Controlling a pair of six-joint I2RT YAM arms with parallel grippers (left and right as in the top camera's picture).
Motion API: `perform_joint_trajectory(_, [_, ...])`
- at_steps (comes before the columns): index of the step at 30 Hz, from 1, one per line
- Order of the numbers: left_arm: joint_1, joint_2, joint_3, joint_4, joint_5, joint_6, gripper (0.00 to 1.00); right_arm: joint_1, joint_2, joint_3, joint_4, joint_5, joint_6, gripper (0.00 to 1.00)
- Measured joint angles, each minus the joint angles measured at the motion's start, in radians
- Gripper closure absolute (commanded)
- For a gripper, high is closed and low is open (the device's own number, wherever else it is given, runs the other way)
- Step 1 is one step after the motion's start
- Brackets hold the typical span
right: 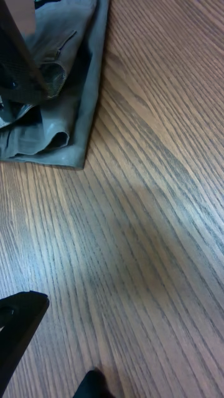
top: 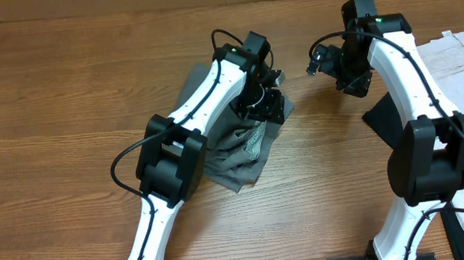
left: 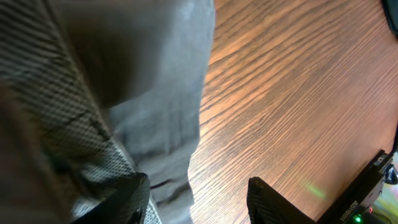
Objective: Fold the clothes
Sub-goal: 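Fold the lifted left end rightward over the shorts with the left gripper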
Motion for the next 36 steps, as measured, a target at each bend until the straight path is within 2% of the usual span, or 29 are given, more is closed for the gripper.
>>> perform_joint_trajectory(5, [-0.001, 0.010, 0.008, -0.053, 0.043, 0.015, 0.57, 0.000, 0.000, 0.000, 0.001, 0.000, 0.000, 0.00])
perform_joint_trajectory(10, [0.000, 0.010, 0.193, -0.267, 0.035, 0.086, 0.37, 0.000, 0.000, 0.000, 0.000, 0.000, -0.001, 0.00])
perform_joint_trajectory(12, [0.000, 0.002, 0.291, -0.343, -0.023, 0.089, 0.30, 0.000, 0.000, 0.000, 0.000, 0.000, 0.000, 0.00])
perform_joint_trajectory(13, [0.001, -0.008, 0.338, -0.388, -0.073, 0.082, 0.29, 0.000, 0.000, 0.000, 0.000, 0.000, 0.000, 0.00])
perform_joint_trajectory(16, [0.021, -0.042, 0.438, -0.513, -0.237, 0.045, 0.30, 0.000, 0.000, 0.000, 0.000, 0.000, 0.000, 0.00])
perform_joint_trajectory(19, [0.069, -0.079, 0.457, -0.572, -0.295, 0.025, 0.33, 0.000, 0.000, 0.000, 0.000, 0.000, 0.000, 0.00])
perform_joint_trajectory(22, [0.130, -0.092, 0.405, -0.571, -0.289, 0.025, 0.35, 0.000, 0.000, 0.000, 0.000, 0.000, 0.000, 0.00])
perform_joint_trajectory(26, [0.166, -0.087, 0.216, -0.539, -0.262, 0.035, 0.40, 0.000, 0.000, 0.000, 0.001, 0.000, -0.001, 0.00])
perform_joint_trajectory(31, [0.122, -0.075, -0.016, -0.404, -0.116, 0.095, 0.50, 0.000, 0.000, 0.000, 0.000, 0.000, 0.000, 0.00])
perform_joint_trajectory(36, [0.060, -0.074, -0.181, -0.269, 0.009, 0.124, 0.50, 0.000, 0.000, 0.000, 0.000, 0.000, 0.000, 0.00])
